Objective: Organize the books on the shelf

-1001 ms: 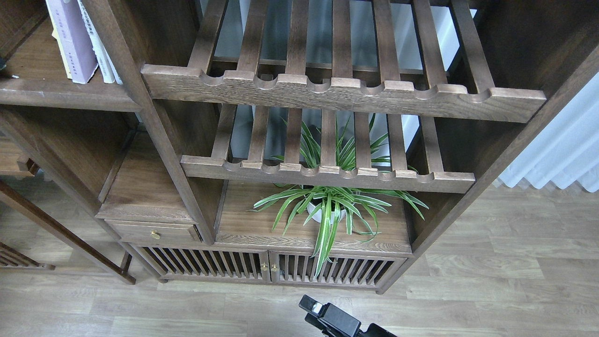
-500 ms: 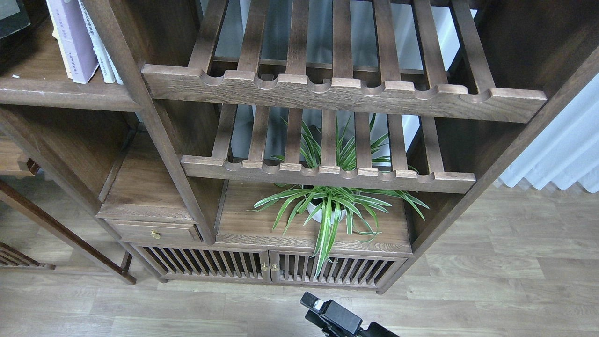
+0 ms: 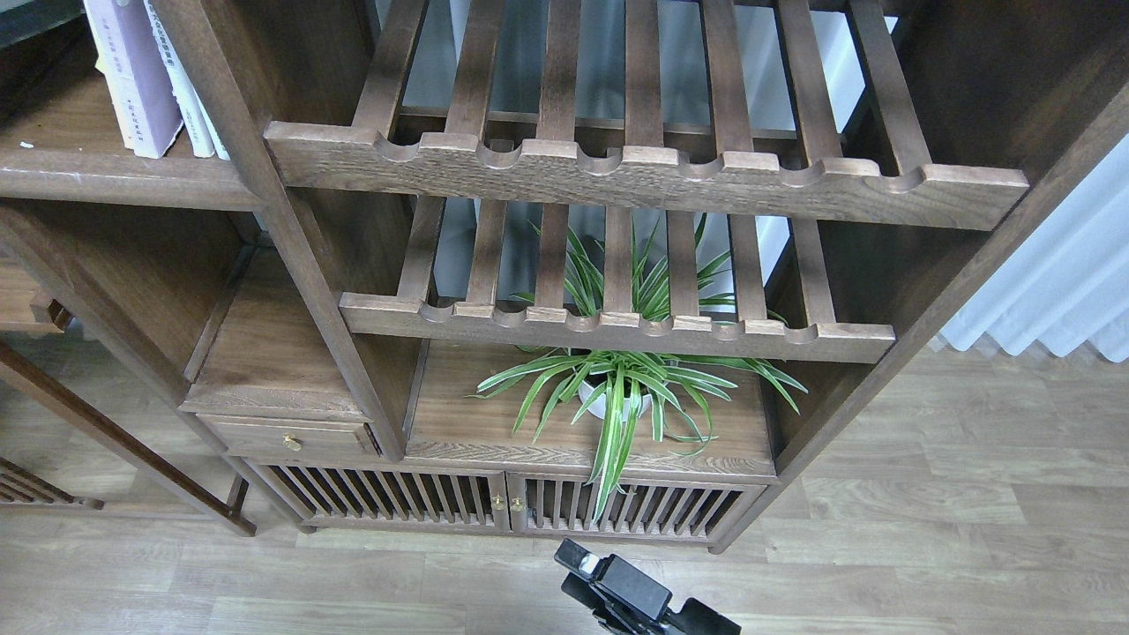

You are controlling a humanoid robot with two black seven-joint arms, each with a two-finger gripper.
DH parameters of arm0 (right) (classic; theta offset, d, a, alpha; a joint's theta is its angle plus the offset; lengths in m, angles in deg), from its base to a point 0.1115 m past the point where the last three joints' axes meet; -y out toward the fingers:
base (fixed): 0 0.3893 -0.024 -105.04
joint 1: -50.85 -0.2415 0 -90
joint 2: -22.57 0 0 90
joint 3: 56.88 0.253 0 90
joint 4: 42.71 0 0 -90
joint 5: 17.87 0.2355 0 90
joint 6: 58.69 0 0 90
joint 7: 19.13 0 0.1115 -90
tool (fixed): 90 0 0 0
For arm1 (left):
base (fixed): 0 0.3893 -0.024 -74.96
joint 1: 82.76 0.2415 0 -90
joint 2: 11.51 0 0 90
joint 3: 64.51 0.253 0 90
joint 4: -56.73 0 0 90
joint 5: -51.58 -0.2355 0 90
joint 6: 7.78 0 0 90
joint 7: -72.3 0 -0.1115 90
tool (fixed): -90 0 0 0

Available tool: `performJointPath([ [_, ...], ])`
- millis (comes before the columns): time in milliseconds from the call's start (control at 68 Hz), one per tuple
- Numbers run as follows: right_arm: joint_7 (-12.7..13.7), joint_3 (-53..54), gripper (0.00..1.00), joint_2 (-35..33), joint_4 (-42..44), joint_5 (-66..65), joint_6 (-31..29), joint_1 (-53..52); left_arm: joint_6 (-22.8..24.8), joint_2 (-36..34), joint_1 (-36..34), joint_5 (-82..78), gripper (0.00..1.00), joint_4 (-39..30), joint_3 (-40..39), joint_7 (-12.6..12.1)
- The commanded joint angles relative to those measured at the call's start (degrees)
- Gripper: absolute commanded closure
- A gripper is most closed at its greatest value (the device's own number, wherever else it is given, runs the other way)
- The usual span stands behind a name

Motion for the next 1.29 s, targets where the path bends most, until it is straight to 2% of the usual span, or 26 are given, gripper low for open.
performJointPath([
  [0, 0.0, 0.0, 0.0, -0.1, -0.1, 0.1, 0.0, -0.1, 0.0, 1.0, -3.6, 1.0, 0.98, 3.3, 3.7, 2.1],
  [206, 0.0, 0.1, 0.0, -0.1, -0.1, 0.4, 0.0, -0.1, 0.0, 1.7, -7.7, 2.7, 0.98, 4.8, 10.8, 2.6],
  [280, 0.0, 0.1, 0.0, -0.1, -0.1, 0.4, 0.0, -0.1, 0.0, 2.1, -8.6, 2.7, 0.98, 4.9, 12.6, 4.0],
  [324, 0.0, 0.1, 0.0, -0.2, -0.1, 0.4, 0.0, -0.1, 0.0, 2.4, -8.8, 2.6, 0.98, 4.9, 14.0, 5.7],
  [338, 0.0, 0.1, 0.0, -0.2, -0.1, 0.4, 0.0, -0.1, 0.0, 2.4, -8.9, 2.6, 0.98, 4.9, 15.6, 8.0],
  [471, -0.1, 0.3, 0.0, -0.2, -0.1, 0.5, 0.0, -0.1, 0.0, 2.4, -9.4, 2.3, 0.99, 5.2, 18.6, 13.2],
  [809, -0.2, 0.6, 0.0, 0.0, -0.2, 1.0, 0.0, -0.1, 0.0, 2.5, -7.5, 2.7, 0.98, 7.5, 20.1, 20.8],
  [1280, -0.2, 0.7, 0.0, 0.5, -0.1, 1.7, 0.0, -0.4, 0.0, 3.6, -1.3, 3.0, 0.98, 6.5, 19.0, 23.5],
])
